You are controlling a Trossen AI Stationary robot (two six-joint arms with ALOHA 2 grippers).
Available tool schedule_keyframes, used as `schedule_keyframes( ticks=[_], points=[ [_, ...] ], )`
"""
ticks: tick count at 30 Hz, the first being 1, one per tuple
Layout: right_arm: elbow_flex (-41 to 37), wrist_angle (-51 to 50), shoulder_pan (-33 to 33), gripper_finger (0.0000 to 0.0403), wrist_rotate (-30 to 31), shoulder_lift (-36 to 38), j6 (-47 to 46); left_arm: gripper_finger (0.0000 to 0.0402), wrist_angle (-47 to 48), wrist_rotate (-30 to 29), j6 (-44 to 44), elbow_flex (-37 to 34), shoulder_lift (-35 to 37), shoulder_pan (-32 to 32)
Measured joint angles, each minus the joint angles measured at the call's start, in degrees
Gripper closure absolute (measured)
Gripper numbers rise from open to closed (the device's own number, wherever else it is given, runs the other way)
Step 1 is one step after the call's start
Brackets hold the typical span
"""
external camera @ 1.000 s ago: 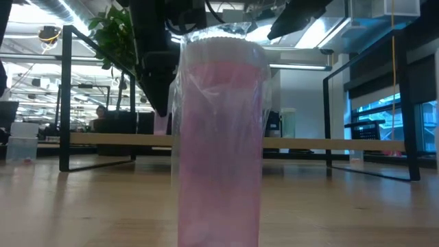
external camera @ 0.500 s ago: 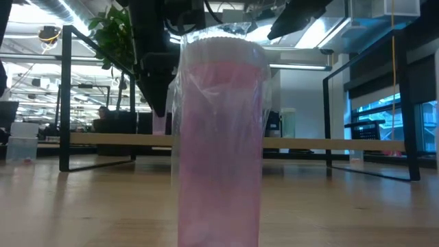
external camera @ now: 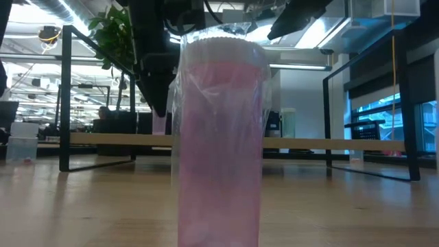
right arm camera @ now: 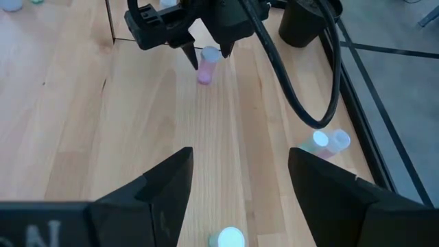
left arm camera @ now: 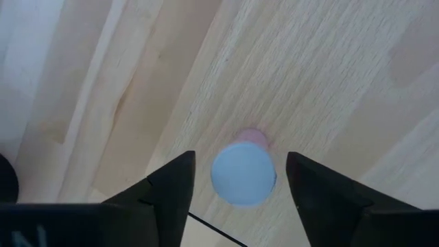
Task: Pick and place medicine bottles onto shelf by color
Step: Put the left transparent pill bottle on the shelf
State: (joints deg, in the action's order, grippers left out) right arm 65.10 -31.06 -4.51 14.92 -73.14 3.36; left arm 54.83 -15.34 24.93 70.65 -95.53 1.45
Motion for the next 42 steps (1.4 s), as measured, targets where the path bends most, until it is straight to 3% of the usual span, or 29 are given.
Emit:
schedule_keyframes(
  ticks=[10,26,37,42],
  points=[
    [0.02,0.0,-0.02,0.0161,0.0,0.0,0.0,0.0167,0.54,-0.08,-0.04,0.42,0.32,0.0],
    [0.09,0.0,-0.02,0.0161,0.0,0.0,-0.07,0.0166,10.95,-0.18,0.02,10.24,0.48,-1.66],
    [0.09,0.02,-0.02,0.0161,0.0,-0.02,-0.07,0.0166,19.36,-0.96,3.4,19.06,1.94,-9.92],
    [0.09,0.03,-0.01,0.0161,0.01,-0.02,-0.07,0.0166,23.96,-3.24,11.37,19.17,5.7,-14.69]
  ],
)
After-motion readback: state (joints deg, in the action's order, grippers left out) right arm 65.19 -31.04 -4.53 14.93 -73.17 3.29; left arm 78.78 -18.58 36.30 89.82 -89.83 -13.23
